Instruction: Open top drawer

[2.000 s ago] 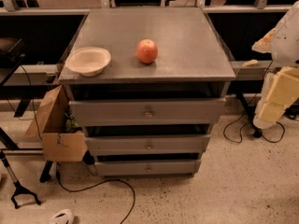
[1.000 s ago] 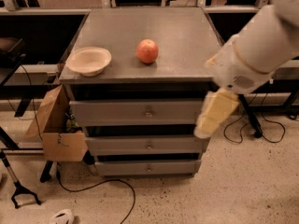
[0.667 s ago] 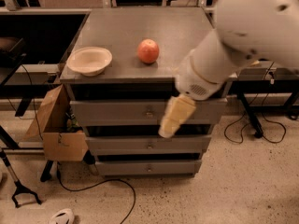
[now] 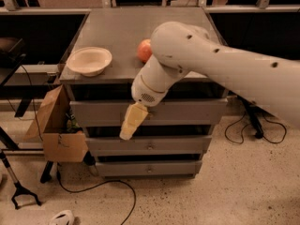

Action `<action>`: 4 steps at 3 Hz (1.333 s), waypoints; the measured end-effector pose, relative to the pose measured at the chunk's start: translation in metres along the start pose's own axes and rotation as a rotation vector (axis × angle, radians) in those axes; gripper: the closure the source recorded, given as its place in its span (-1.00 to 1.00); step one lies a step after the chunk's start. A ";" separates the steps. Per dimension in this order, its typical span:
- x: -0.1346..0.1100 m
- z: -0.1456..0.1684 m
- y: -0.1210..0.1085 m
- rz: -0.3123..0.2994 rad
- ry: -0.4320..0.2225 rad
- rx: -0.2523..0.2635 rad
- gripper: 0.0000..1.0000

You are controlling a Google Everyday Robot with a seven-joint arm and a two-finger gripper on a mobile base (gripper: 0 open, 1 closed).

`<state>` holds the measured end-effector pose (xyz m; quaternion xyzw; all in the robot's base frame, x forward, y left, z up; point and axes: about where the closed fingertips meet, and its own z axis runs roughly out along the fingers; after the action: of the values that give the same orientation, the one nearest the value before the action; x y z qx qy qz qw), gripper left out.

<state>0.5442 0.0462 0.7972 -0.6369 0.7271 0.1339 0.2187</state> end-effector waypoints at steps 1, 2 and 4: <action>-0.020 0.047 -0.005 -0.010 0.010 -0.043 -1.00; -0.020 0.047 -0.005 -0.010 0.010 -0.043 -1.00; -0.018 0.088 -0.025 -0.032 -0.065 -0.069 -1.00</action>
Offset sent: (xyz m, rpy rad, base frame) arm 0.0128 0.0311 -0.0249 -0.0052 0.0261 0.0199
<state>0.5835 0.0991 0.7318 -0.6508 0.7044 0.1761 0.2220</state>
